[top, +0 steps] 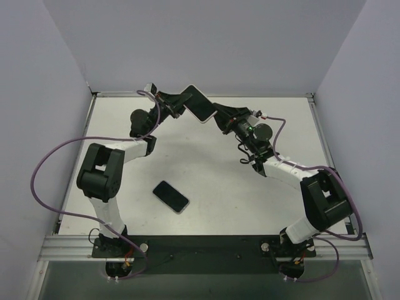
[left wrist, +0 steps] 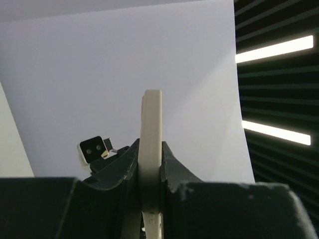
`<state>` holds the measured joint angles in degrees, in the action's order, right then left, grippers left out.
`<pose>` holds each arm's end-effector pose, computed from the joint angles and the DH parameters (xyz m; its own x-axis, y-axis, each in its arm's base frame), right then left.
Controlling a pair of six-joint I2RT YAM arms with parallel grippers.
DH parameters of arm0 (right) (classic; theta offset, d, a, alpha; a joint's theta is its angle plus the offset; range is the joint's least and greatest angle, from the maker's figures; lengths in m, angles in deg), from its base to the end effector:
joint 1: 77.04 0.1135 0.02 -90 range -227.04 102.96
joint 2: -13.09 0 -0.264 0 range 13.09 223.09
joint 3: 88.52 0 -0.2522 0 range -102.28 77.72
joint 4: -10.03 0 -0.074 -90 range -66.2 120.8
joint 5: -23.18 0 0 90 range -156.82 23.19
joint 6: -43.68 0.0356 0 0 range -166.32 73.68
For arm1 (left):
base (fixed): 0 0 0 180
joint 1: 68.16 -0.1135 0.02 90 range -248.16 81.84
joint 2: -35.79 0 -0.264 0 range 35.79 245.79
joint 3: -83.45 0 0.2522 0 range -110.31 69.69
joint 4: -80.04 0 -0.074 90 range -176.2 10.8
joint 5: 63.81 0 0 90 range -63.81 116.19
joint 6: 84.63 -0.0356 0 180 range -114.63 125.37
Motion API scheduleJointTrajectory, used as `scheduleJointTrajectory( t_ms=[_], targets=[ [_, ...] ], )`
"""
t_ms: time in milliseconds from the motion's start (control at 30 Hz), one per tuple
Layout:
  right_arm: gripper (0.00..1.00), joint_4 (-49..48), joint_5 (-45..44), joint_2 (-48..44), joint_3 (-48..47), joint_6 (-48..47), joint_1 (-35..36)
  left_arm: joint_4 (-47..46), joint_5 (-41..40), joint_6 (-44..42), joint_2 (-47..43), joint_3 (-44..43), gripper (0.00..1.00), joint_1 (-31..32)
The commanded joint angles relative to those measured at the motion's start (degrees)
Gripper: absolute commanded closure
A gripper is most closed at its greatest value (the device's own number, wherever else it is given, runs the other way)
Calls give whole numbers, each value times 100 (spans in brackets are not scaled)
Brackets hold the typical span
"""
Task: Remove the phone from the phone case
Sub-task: Remove the phone case from the phone.
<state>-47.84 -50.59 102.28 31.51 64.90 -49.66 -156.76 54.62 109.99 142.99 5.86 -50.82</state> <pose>0.2896 0.1612 0.3062 -0.7688 0.6098 0.1927 -0.1582 -0.4733 0.8666 0.3873 -0.1387 0.2892 -0.7548 -0.6558 0.0140 0.2539 -0.3118 -0.9156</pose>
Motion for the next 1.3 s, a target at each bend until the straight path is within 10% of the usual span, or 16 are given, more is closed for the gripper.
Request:
scheduleJointTrajectory(
  t_ms=[0, 633, 1267],
  targets=[
    [100, -2381, 1004, -700, 279, 613, -57, -2471, -82, 823, 64, 169, 100, 59],
    [65, -2381, 1972, -1070, 1044, -118, -496, -1838, 75, 815, -375, 1180, 100, 85],
    [71, -2399, 2341, -543, 842, -259, -575, -1724, 155, 771, -305, 855, 100, 252]
  ],
)
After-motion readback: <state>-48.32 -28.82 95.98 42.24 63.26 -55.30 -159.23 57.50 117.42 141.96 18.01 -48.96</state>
